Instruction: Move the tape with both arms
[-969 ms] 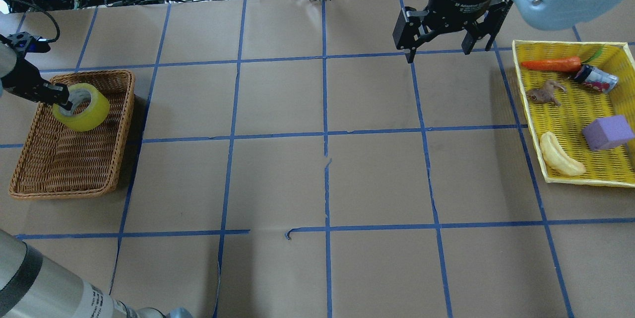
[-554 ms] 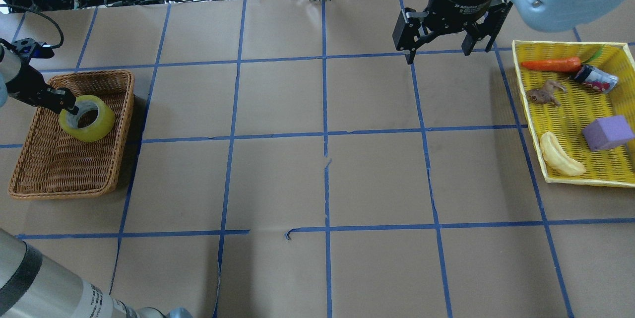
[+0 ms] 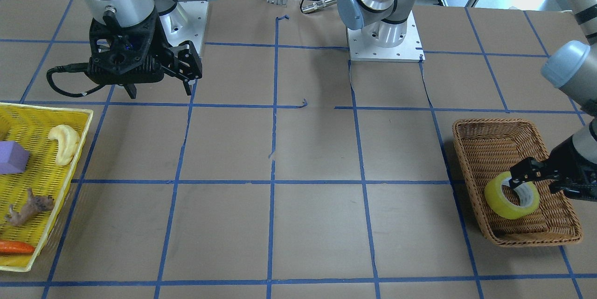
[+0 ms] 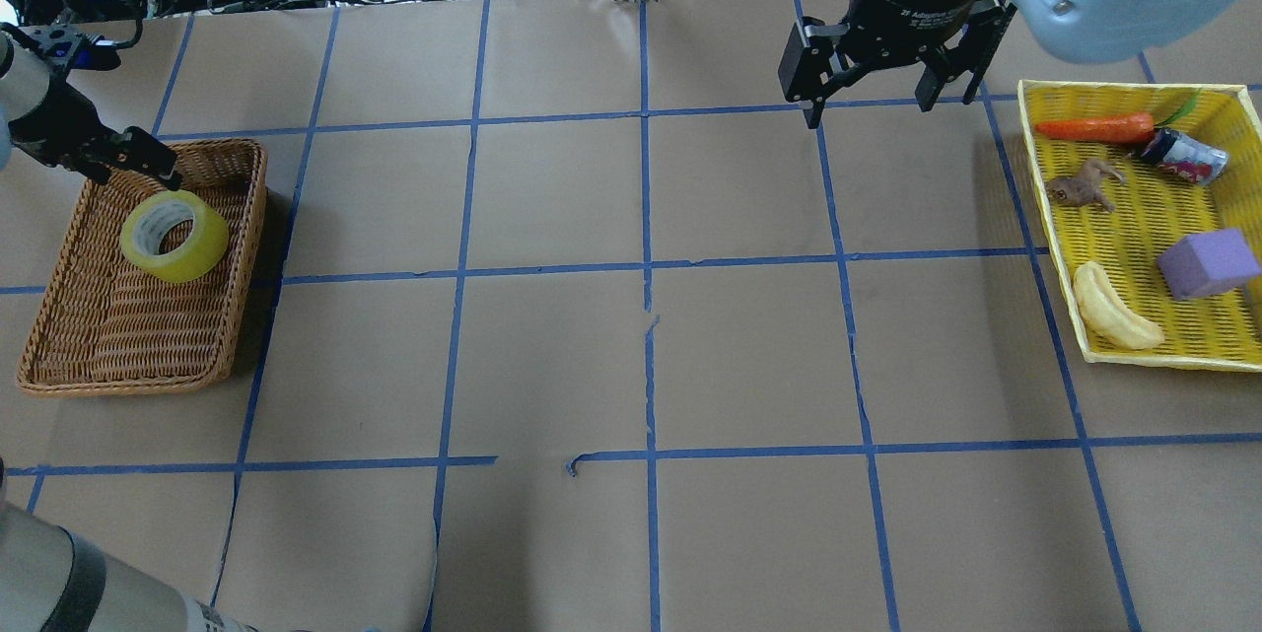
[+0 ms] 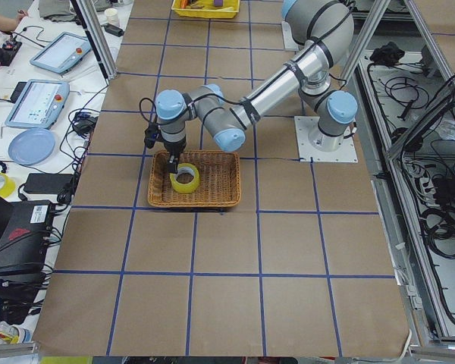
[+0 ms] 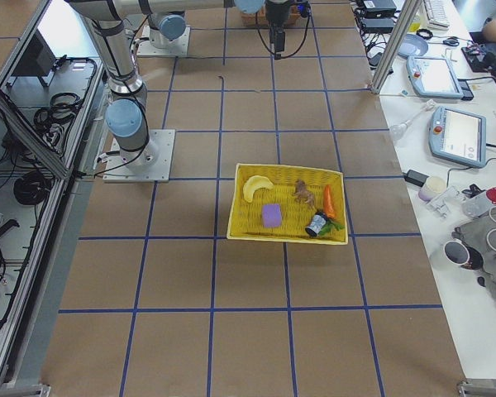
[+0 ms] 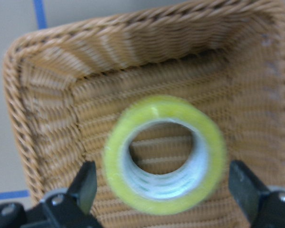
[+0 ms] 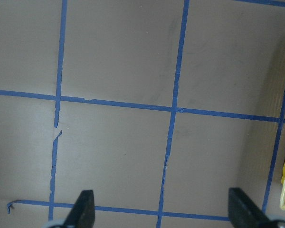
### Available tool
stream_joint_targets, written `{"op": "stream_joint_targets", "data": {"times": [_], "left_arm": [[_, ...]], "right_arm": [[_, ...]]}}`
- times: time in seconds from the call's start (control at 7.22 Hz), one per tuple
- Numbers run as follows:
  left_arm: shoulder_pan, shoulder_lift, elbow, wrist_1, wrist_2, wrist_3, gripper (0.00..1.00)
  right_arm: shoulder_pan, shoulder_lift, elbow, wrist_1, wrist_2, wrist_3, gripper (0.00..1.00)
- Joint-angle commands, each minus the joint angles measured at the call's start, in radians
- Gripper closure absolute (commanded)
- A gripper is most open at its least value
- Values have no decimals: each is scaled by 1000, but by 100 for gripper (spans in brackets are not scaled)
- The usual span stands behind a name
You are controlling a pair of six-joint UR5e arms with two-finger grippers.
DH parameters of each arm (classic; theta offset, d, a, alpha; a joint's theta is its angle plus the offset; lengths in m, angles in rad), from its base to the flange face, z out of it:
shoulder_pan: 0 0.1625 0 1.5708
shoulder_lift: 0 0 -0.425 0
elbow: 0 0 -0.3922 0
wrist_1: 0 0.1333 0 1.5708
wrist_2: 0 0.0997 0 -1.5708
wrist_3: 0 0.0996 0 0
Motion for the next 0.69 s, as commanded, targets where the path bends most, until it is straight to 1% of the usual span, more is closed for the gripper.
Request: {"op": "stream_joint_targets", "data": {"times": [0.0, 0.14, 0.28, 0.42, 0.55], "left_arm": [[-188, 109, 6, -64, -3, -160, 0], [-271, 149, 20, -94, 17, -275, 0], [-351, 203, 30, -190, 40, -451, 0], [-411, 246, 64, -275, 45, -525, 0], [-441, 275, 110, -377, 65, -535, 0]], "right_arm": [[0, 1, 0, 0, 0, 0, 0], [0, 0, 0, 0, 0, 0, 0], [0, 1, 0, 0, 0, -1, 0], [0, 1, 0, 0, 0, 0, 0], [2, 1, 0, -1, 0, 0, 0]]}}
